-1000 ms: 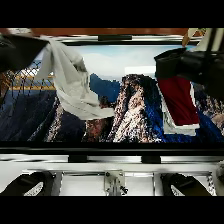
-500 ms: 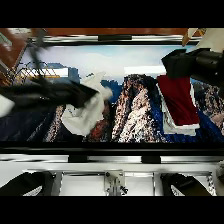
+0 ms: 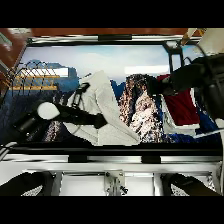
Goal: Fold the shirts.
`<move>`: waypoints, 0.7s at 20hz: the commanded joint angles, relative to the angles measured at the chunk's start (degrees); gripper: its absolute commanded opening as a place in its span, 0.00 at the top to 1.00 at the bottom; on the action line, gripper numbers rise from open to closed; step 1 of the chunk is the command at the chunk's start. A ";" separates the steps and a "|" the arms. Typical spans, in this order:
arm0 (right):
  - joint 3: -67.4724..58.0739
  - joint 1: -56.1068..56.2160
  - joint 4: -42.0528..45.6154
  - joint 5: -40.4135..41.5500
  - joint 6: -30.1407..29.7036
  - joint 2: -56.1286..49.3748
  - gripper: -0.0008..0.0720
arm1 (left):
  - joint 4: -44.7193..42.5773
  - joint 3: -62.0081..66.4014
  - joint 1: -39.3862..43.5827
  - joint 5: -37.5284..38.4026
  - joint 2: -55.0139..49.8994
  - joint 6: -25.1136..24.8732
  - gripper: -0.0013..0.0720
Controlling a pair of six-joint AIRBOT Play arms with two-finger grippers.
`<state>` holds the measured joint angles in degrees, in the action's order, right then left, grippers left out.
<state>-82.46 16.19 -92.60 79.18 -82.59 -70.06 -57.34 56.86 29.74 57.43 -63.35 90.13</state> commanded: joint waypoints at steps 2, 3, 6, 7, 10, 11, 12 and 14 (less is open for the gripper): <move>10.25 -9.22 -13.27 3.45 -5.64 -5.35 0.18 | -9.57 -7.52 -21.92 15.72 8.26 -1.57 0.02; 14.19 -11.82 -16.48 2.84 -6.88 -5.35 0.18 | -9.51 -10.43 -25.62 15.65 8.79 -1.60 0.02; 25.07 -16.00 -24.11 3.17 -10.84 -5.35 0.05 | -6.84 -18.23 -29.94 12.09 7.26 -4.61 0.02; 27.93 -16.09 -25.51 3.17 -11.80 -5.35 0.05 | -5.57 -19.91 -29.66 9.44 6.58 -4.59 0.02; 32.06 -13.35 -25.97 2.71 -13.60 -5.38 0.05 | -3.91 -21.57 -28.52 3.45 3.45 -4.61 0.02; 32.20 -12.00 -25.92 2.05 -13.88 -5.35 0.05 | -3.76 -21.57 -28.50 2.10 2.45 -4.61 0.02; 32.20 -10.49 -26.03 0.66 -13.97 -5.38 0.05 | -3.45 -21.57 -28.50 0.55 1.49 -4.59 0.02; 32.20 -8.07 -26.05 -2.73 -13.81 -5.38 0.05 | -2.21 -21.55 -28.09 -3.19 -0.48 -4.57 0.02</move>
<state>-51.77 5.43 -117.38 79.92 -95.39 -75.37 -61.25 36.12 1.69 59.96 -61.34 85.84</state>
